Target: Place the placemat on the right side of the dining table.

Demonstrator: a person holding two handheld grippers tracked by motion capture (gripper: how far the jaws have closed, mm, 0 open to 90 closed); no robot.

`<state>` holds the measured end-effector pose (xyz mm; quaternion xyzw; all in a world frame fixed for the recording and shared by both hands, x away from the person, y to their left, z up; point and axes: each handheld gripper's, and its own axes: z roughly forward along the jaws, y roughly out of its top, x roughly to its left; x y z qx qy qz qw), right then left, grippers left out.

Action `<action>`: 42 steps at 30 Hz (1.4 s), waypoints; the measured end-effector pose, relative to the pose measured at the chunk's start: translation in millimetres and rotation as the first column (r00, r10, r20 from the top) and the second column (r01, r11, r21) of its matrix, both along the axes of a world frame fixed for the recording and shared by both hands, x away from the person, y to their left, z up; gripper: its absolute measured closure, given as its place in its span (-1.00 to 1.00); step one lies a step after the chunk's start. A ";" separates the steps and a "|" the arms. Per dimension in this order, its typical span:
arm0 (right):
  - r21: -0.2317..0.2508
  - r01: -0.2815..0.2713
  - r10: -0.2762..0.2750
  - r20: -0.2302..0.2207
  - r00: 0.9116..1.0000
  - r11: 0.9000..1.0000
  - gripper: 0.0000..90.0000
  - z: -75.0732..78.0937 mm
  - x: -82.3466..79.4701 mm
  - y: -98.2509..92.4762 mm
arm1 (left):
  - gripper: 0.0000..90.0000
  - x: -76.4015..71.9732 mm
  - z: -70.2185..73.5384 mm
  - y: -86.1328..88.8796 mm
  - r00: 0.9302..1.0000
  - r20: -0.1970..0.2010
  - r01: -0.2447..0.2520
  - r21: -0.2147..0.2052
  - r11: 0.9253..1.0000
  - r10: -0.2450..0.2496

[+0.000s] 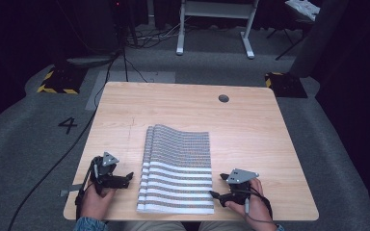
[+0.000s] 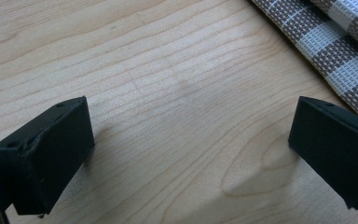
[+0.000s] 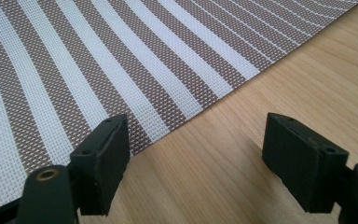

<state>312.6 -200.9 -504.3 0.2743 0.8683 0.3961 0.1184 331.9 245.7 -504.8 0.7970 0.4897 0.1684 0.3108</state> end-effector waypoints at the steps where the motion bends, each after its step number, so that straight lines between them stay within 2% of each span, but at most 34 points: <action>1: 0.001 -0.001 0.001 0.000 1.000 1.000 -0.48 0.0 0.1 0.2 | -1.00 0.0 0.0 0.0 1.000 0.000 0.000 0.000 1.000 0.000; 6: 0.008 -0.016 0.016 -0.019 1.000 1.000 -0.42 4.2 0.6 -0.6 | -1.00 0.0 0.0 0.0 1.000 0.000 0.000 0.000 1.000 0.000; 7: 0.011 -0.015 0.015 -0.003 1.000 1.000 -0.42 10.5 0.7 -0.8 | -1.00 -0.1 0.0 0.2 1.000 0.000 0.001 0.001 1.000 -0.001; 8: 0.011 -0.015 0.015 -0.003 1.000 1.000 -0.42 10.5 0.7 -0.8 | -1.00 -0.1 0.0 0.2 1.000 0.000 0.001 0.001 1.000 -0.001; 9: 0.013 -0.018 0.018 -0.002 1.000 1.000 -0.44 17.0 0.9 0.1 | -0.99 -0.3 0.0 0.1 1.000 0.000 0.001 -0.001 1.000 -0.001; 14: 0.035 -0.048 0.048 -0.018 0.999 0.998 -0.46 30.7 3.2 6.8 | -0.99 -0.6 0.5 1.3 1.000 -0.004 0.012 0.004 1.000 -0.012; 16: 0.086 -0.030 0.030 0.004 1.000 0.996 -0.54 37.7 7.8 15.0 | -0.99 -1.0 0.6 2.1 1.000 -0.004 0.016 0.011 1.000 -0.016; 17: 0.086 -0.030 0.030 0.004 1.000 0.996 -0.54 37.7 7.8 15.0 | -0.99 -1.2 0.4 2.8 1.000 -0.002 0.018 0.009 1.000 -0.018; 18: 0.105 -0.019 0.019 0.003 1.000 0.994 -0.55 44.4 11.2 20.8 | -0.99 -1.4 0.3 3.6 1.000 -0.002 0.019 0.005 1.000 -0.019; 23: 0.090 -0.043 0.041 0.018 0.999 0.995 -0.57 59.2 17.2 32.9 | -0.99 -1.4 0.6 3.8 1.000 -0.004 0.020 0.006 1.000 -0.020; 25: 0.081 -0.049 0.048 0.011 0.999 0.995 -0.59 67.0 21.9 40.7 | -0.99 -1.4 0.6 3.8 1.000 -0.004 0.020 0.007 1.000 -0.020; 31: 0.065 -0.074 0.075 -0.014 0.997 0.995 -0.62 77.5 33.1 57.5 | -0.98 -2.4 0.4 3.8 1.000 0.000 0.015 0.009 1.000 -0.015; 39: 0.053 -0.097 0.099 -0.037 0.994 0.994 -0.57 81.1 49.4 80.4 | -0.98 -2.5 0.3 3.8 1.000 0.000 0.015 0.007 1.000 -0.015; 42: 0.067 -0.091 0.094 -0.043 0.995 0.994 -0.54 81.2 57.1 95.4 | -0.99 -2.0 0.5 3.8 1.000 -0.003 0.014 0.008 1.000 -0.014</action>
